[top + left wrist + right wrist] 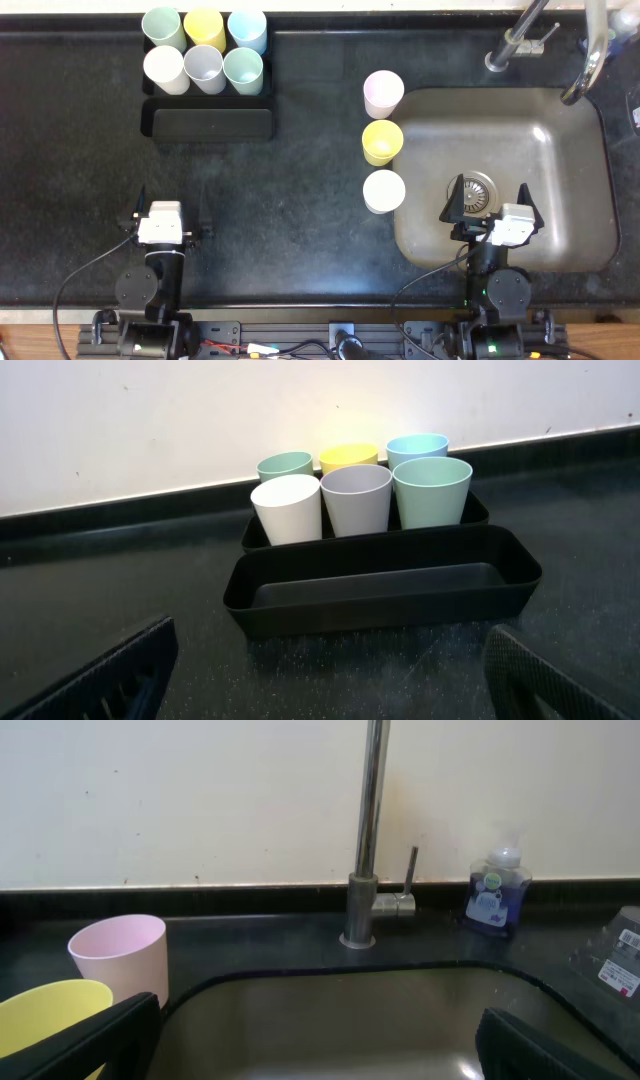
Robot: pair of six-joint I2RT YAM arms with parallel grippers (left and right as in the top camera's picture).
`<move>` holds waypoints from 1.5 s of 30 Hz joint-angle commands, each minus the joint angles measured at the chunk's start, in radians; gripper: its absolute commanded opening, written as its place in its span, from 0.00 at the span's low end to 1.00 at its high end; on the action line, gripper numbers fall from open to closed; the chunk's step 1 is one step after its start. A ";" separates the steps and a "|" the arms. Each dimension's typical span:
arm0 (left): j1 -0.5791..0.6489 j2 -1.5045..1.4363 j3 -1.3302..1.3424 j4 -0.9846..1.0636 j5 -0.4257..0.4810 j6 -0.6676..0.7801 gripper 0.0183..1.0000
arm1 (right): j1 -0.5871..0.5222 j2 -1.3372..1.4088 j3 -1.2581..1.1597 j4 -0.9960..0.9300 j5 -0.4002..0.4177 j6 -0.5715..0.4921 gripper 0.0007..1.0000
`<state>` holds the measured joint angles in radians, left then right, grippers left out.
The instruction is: Store Cups
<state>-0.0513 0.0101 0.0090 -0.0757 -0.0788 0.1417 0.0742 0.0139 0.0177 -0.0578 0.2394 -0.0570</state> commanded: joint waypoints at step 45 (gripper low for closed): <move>-0.056 1.306 1.362 -0.489 0.723 -0.107 1.00 | 0.005 -0.009 -0.013 0.003 -0.003 -0.002 1.00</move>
<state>-0.0616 1.1183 1.1091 -0.4725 0.5159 0.1249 0.0746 0.0128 0.0177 -0.0616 0.2394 -0.0566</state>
